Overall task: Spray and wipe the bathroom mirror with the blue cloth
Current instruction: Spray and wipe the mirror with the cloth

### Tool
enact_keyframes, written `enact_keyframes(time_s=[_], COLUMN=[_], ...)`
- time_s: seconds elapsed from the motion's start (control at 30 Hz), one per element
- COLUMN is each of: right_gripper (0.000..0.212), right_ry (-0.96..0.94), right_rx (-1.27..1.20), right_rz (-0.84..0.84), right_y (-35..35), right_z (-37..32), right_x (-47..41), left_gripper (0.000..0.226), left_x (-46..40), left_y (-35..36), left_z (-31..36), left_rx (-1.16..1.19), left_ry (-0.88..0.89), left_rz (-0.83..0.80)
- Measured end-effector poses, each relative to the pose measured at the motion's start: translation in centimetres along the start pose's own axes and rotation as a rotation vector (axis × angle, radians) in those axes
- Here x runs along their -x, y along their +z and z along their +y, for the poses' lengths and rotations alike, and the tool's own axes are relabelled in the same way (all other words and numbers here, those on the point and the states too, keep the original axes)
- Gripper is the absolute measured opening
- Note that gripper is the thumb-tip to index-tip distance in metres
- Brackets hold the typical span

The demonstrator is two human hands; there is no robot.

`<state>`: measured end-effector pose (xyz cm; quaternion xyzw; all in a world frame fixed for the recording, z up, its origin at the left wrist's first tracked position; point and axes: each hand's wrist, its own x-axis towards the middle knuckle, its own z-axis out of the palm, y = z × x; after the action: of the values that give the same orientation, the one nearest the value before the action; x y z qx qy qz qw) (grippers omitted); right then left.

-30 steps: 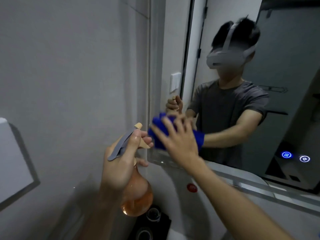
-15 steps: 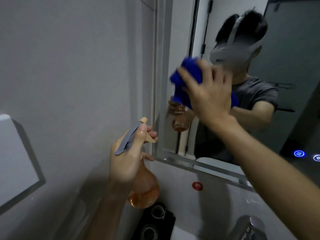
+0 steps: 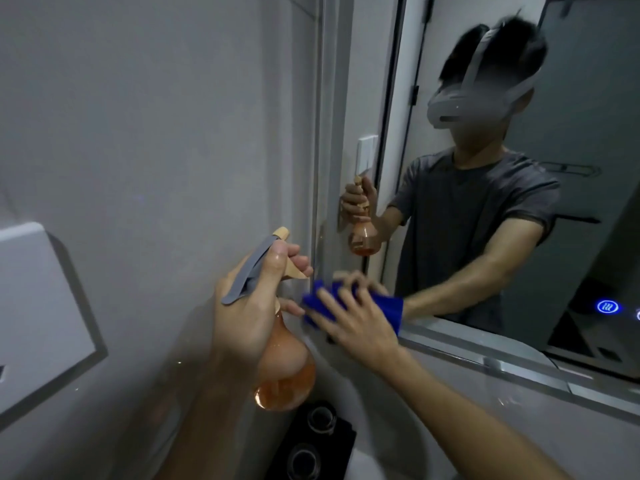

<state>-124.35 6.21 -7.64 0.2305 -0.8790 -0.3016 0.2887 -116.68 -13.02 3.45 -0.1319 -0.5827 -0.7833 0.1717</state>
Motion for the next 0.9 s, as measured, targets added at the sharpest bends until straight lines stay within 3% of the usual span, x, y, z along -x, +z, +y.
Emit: enact_keyframes(time_s=[0.1, 0.17, 0.27, 0.4, 0.63, 0.73, 0.9], right_gripper=[0.040, 0.045, 0.054, 0.071, 0.051, 0.050, 0.047], right_ry=[-0.223, -0.208, -0.090, 0.091, 0.396, 0.528, 0.821], right_rx=[0.080, 0.017, 0.015, 0.008, -0.039, -0.205, -0.695], right_rz=[-0.102, -0.029, 0.142, 0.211, 0.284, 0.342, 0.466], right_y=[1.5, 0.4, -2.3, -7.3, -10.4, -11.5, -13.0], right_z=[0.2, 1.8, 5.2, 10.4, 13.8, 13.6, 11.9], right_x=[2.9, 2.7, 1.4, 0.6, 6.2, 10.1, 15.1], left_gripper=[0.024, 0.024, 0.023, 0.024, 0.033, 0.030, 0.027], left_x=[0.1, 0.1, 0.1, 0.6, 2.7, 4.1, 7.6], left_y=[-0.1, -0.1, 0.5, 2.6, 6.6, 8.2, 10.2], left_z=[0.2, 0.3, 0.5, 0.9, 1.9, 1.9, 1.8], left_rx=[-0.015, -0.019, -0.003, 0.037, -0.001, -0.013, 0.036], left_ry=[-0.002, -0.007, -0.006, -0.001, 0.025, 0.022, -0.031], left_rz=[-0.012, -0.019, -0.031, -0.064, -0.195, -0.243, -0.262])
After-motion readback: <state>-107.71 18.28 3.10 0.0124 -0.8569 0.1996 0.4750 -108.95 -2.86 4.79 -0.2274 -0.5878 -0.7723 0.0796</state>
